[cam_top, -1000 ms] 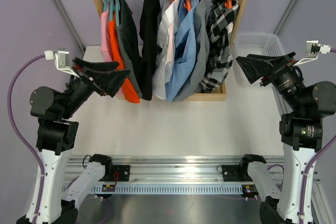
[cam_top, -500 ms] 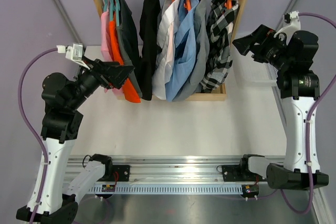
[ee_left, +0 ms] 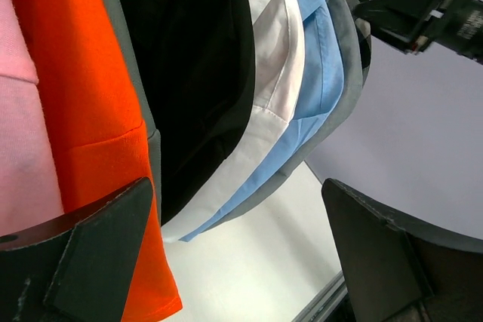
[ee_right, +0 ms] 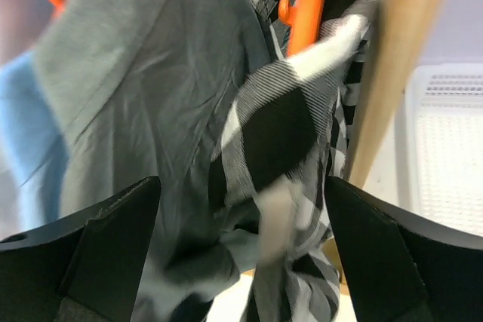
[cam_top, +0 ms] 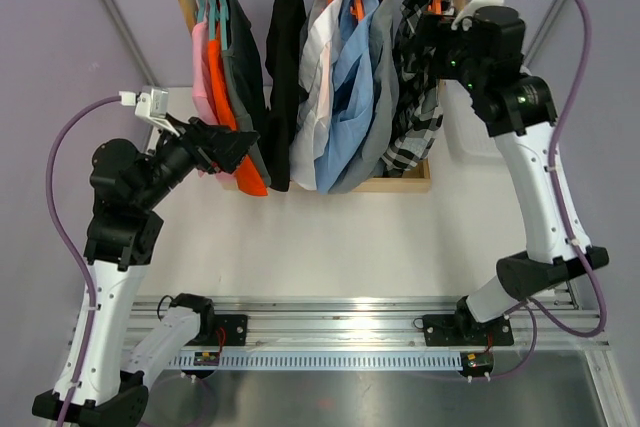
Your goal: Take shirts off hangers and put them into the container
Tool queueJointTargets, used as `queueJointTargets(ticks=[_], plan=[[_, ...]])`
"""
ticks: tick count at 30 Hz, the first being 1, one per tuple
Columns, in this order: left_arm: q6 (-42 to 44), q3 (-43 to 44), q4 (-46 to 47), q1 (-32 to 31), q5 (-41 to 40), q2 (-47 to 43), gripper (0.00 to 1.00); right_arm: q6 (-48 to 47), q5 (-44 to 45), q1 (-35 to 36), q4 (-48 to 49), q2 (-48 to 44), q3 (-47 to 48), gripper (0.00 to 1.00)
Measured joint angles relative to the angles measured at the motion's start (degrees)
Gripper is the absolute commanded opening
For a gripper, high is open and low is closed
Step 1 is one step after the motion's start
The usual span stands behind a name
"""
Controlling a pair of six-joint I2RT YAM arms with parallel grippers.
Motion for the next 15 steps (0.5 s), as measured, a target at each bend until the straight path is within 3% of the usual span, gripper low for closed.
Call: queueJointTargets(ticks=[8, 15], plan=[[0.85, -0.24, -1.03, 0.0, -0.09, -2.08, 0.99, -4.26, 15.1, 6.86, -5.44, 9.57, 6.8, 0.77], [1.57, -0.63, -1.31, 0.0, -0.26, -3.02, 0.99, -5.88, 23.23, 9.44, -6.16, 9.29, 7.37, 0.75]])
